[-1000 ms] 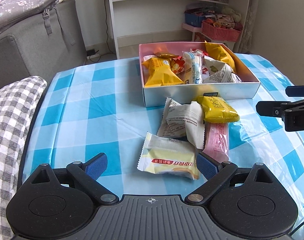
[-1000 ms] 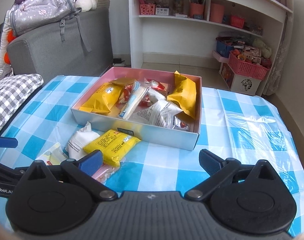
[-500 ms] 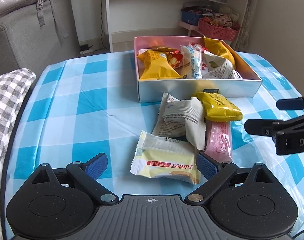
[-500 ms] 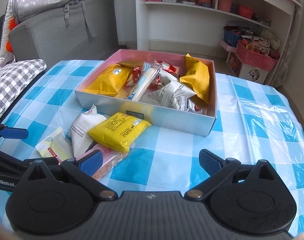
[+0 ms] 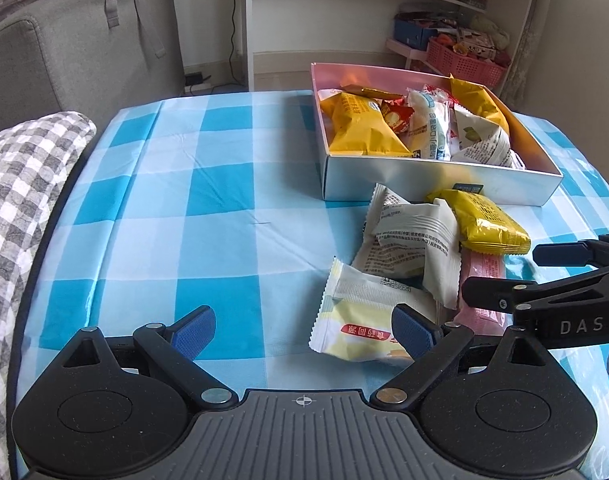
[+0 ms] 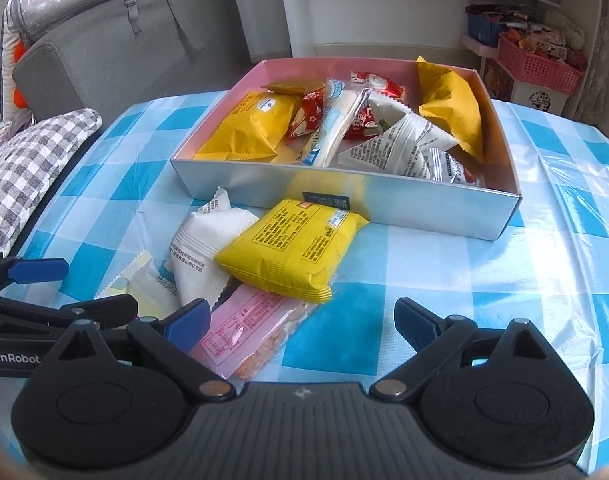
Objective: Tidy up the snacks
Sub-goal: 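Move the left gripper to the white grey-printed pack while the right gripper approaches the pink wafer pack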
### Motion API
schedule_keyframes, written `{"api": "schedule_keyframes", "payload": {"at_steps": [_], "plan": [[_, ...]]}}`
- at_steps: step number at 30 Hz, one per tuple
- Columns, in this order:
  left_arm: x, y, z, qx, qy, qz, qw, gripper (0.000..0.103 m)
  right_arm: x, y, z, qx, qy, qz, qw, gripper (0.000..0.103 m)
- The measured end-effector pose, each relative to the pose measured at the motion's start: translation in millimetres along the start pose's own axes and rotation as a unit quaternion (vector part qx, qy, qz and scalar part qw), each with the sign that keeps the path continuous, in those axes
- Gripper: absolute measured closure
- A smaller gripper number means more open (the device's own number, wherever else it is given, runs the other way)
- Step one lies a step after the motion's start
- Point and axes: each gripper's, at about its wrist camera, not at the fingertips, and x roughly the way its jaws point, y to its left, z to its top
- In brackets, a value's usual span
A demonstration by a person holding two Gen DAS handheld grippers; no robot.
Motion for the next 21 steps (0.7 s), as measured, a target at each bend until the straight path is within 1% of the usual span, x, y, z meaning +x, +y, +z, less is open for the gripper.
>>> {"api": "schedule_keyframes", "payload": {"at_steps": [5, 10, 14, 18, 21], "plan": [[-1.1, -7.6, -0.8, 0.016, -0.003, -0.03, 0.9994, 0.008, -2.8, -2.4, -4.7, -0.016, 0.006, 0.0, 1.0, 0.008], [2.7, -22.9, -3.4, 0.047, 0.001, -0.055, 0.9974, 0.008, -12.2, -19.6, -7.7, -0.02, 0.011, -0.012, 1.0, 0.011], [7.5, -33.4, -5.5, 0.068, 0.005, -0.056, 0.9961, 0.007, -19.1, -34.5, -8.1, -0.007, 0.008, -0.022, 1.0, 0.015], [14.1, -41.7, -5.7, 0.084, 0.007, -0.054, 0.995, 0.007, -21.5, -36.6, -7.8, 0.006, 0.01, -0.005, 1.0, 0.022], [19.7, -47.3, -8.0, 0.098, 0.011, -0.044, 0.9941, 0.007, -19.0, -29.2, -7.5, -0.002, 0.011, 0.007, 1.0, 0.024]]}}
